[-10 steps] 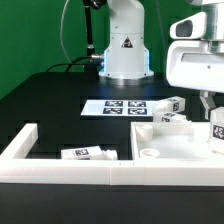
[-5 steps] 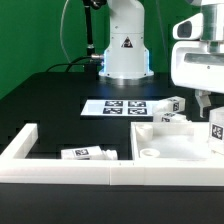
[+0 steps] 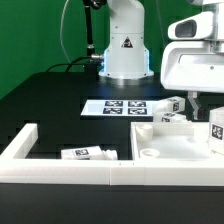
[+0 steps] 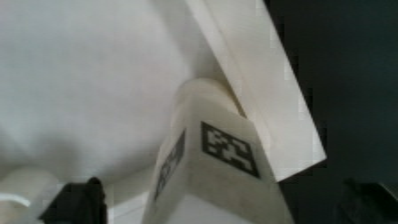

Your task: Assemble one leg

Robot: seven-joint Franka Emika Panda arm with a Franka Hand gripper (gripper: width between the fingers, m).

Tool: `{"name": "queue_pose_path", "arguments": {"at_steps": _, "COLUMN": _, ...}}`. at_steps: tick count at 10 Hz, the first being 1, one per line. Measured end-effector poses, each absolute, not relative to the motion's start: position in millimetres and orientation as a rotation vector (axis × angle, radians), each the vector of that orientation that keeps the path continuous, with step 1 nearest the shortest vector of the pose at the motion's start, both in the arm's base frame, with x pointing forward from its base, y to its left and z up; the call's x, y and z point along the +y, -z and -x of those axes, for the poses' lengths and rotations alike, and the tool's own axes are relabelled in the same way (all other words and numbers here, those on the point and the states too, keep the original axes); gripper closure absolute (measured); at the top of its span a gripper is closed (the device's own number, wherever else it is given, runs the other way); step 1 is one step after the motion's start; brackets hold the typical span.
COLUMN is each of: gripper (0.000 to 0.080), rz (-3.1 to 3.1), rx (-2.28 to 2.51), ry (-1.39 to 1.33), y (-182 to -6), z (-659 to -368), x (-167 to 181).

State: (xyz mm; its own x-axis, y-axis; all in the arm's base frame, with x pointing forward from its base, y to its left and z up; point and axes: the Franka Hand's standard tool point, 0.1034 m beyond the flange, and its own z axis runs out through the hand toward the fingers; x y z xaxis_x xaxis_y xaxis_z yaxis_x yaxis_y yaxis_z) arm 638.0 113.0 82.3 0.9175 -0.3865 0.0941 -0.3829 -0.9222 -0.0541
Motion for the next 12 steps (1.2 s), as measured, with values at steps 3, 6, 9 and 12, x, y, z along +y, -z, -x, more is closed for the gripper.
{"name": "queue_pose_path", "arguments": {"at_steps": 3, "gripper": 0.0151, "rz": 3.118, "rx": 0.203, "ry": 0.168, "y": -82.6, "z": -638.8, "x": 110.2}}
{"name": "queue_pose_path", "arguments": {"at_steps": 6, "gripper": 0.0151, "rz": 3.138, "rx": -0.063, "ry": 0.171, "y": -82.5, "z": -639.1, "x": 107.8}}
{"name": "queue_pose_path", "arguments": {"at_steps": 9, "gripper": 0.0151, "rz": 3.13, "rx": -0.436, "ry": 0.173, "y": -83.6, "z": -640.4, "x": 107.4}}
{"name": "queue_pose_path", "arguments": {"at_steps": 12, "gripper": 0.0151, "rz": 3.094, "rx": -0.682, "ry": 0.171, "y": -83.6, "z": -640.8, "x": 106.3}}
